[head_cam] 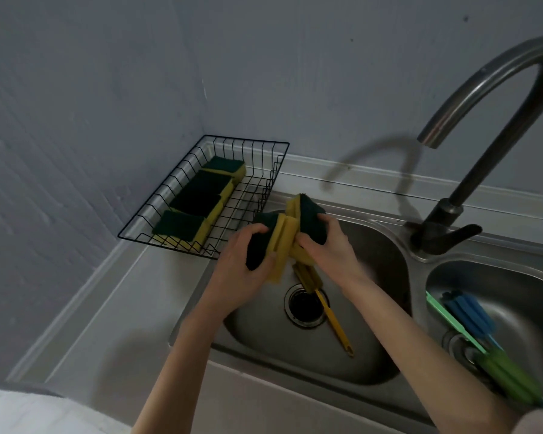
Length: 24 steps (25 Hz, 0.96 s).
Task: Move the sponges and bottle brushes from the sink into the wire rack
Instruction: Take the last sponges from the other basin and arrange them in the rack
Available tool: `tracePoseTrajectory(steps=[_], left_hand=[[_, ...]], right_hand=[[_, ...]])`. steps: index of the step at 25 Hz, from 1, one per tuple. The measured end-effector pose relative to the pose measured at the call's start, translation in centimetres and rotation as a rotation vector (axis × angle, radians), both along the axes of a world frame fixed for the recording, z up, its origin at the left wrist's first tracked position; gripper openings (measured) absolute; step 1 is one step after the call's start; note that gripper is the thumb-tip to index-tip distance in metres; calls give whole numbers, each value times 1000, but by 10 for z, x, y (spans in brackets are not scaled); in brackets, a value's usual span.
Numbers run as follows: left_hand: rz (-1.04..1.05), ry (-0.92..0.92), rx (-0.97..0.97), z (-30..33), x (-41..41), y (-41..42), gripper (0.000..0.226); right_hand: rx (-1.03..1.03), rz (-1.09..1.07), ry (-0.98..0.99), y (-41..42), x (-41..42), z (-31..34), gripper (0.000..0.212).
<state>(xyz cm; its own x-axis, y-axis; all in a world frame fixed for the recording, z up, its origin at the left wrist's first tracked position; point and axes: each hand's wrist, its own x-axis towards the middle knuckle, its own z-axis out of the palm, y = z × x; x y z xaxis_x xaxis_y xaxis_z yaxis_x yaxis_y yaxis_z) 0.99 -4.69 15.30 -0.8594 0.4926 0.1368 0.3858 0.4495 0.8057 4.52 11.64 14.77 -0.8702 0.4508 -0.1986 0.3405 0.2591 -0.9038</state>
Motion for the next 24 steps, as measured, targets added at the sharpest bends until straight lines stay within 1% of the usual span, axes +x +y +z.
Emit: tracePoseTrajectory(steps=[6, 12, 18, 21, 24], left_hand=[[27, -46, 77, 5, -35, -18, 36], [114, -40, 107, 4, -77, -28, 37], [324, -37, 108, -4, -138, -34, 33], [425, -58, 107, -12, -163, -41, 33], [520, -113, 102, -21, -184, -44, 31]], right_hand=[[11, 27, 10, -15, -40, 9, 67], [119, 128, 12, -22, -98, 18, 69], [127, 172, -9, -16, -173, 13, 65], [231, 235, 18, -9, -213, 11, 64], [435, 340, 14, -2, -254, 6, 62]])
